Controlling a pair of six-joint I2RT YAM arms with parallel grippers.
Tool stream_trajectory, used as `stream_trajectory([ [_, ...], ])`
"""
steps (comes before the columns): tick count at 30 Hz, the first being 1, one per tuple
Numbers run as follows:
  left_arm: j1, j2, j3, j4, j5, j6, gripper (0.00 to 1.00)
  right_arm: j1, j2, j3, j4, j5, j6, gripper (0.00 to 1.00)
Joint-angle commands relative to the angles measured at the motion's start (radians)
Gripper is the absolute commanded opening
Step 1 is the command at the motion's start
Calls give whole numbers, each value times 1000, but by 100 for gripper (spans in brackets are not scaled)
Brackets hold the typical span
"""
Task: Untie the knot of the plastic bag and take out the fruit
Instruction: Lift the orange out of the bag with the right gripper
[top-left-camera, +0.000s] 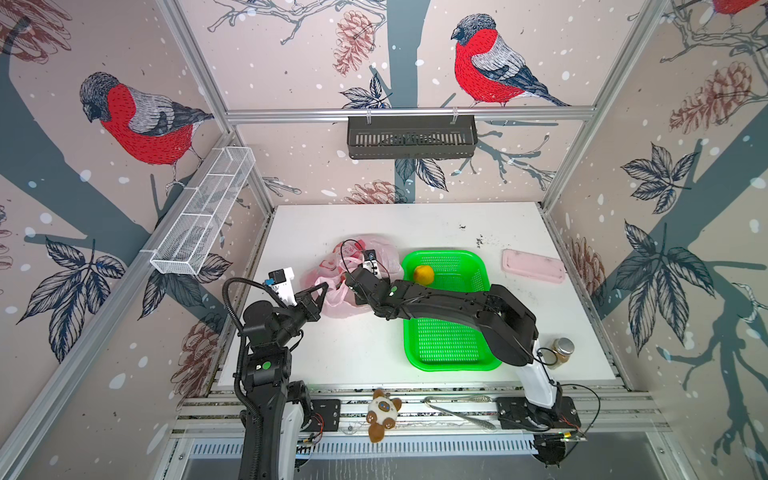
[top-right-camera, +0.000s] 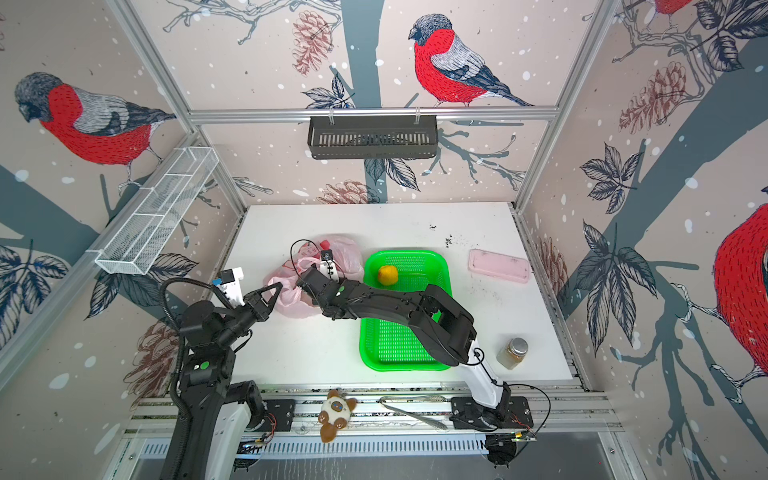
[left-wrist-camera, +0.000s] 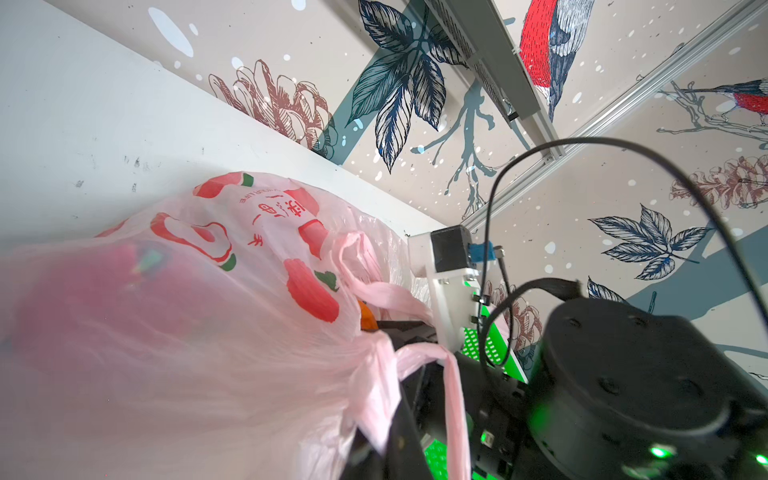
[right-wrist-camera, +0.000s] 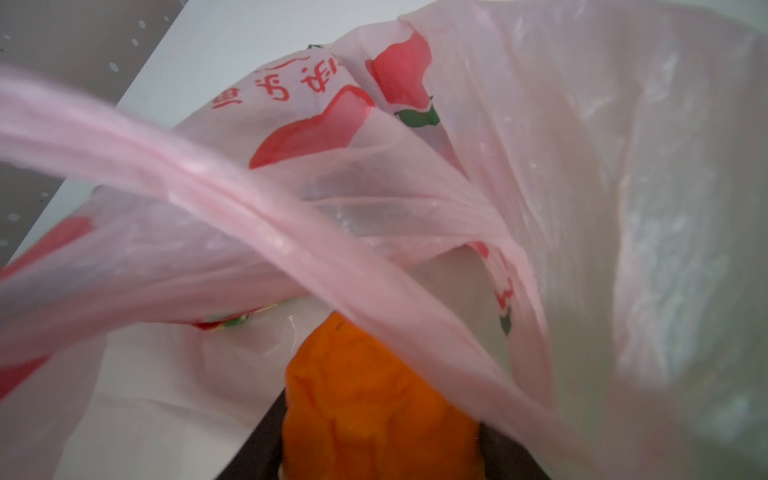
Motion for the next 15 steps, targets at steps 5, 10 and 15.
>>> stream_trajectory([
  [5,1,-3,0,52,5,-1,0,43,-74,-38,33,-9,-29,33],
  [10,1,-4,0,50,3,-1,0,61,-110,-59,36,-7,-30,33],
  [15,1,-4,0,50,3,-1,0,73,-140,-76,40,-3,-25,33],
])
